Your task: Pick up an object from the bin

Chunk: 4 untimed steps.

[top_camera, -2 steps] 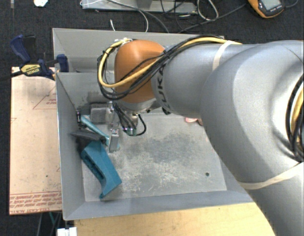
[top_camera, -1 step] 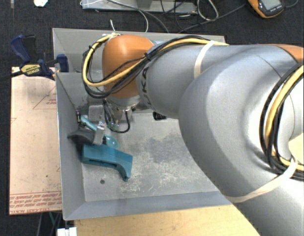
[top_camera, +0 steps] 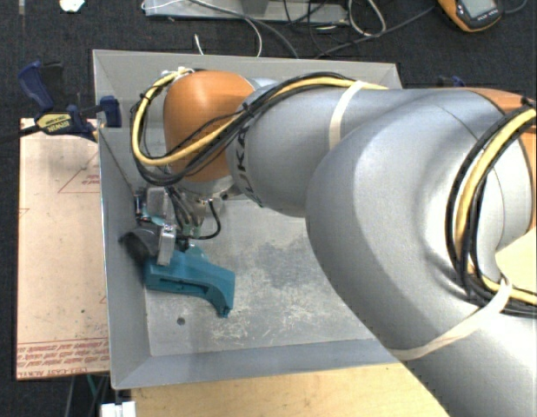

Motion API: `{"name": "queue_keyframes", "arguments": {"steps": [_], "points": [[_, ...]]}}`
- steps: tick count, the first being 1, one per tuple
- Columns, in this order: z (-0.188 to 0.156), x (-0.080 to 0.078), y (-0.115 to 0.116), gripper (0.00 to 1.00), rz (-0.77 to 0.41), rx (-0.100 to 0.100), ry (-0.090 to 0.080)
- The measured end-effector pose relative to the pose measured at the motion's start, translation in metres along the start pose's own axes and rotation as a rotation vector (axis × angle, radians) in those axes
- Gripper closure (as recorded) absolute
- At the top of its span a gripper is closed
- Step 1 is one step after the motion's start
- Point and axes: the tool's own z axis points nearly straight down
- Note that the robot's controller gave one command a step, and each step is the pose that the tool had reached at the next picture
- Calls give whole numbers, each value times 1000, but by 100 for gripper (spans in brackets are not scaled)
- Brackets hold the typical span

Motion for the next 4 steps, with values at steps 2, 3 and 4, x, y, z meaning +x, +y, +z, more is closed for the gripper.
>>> {"name": "queue_keyframes", "arguments": {"steps": [2,3,4], "points": [[3,11,-30,100,336,-16,-17],[3,11,-29,100,335,-17,-17],[-31,14,-31,100,335,-10,-8]]}}
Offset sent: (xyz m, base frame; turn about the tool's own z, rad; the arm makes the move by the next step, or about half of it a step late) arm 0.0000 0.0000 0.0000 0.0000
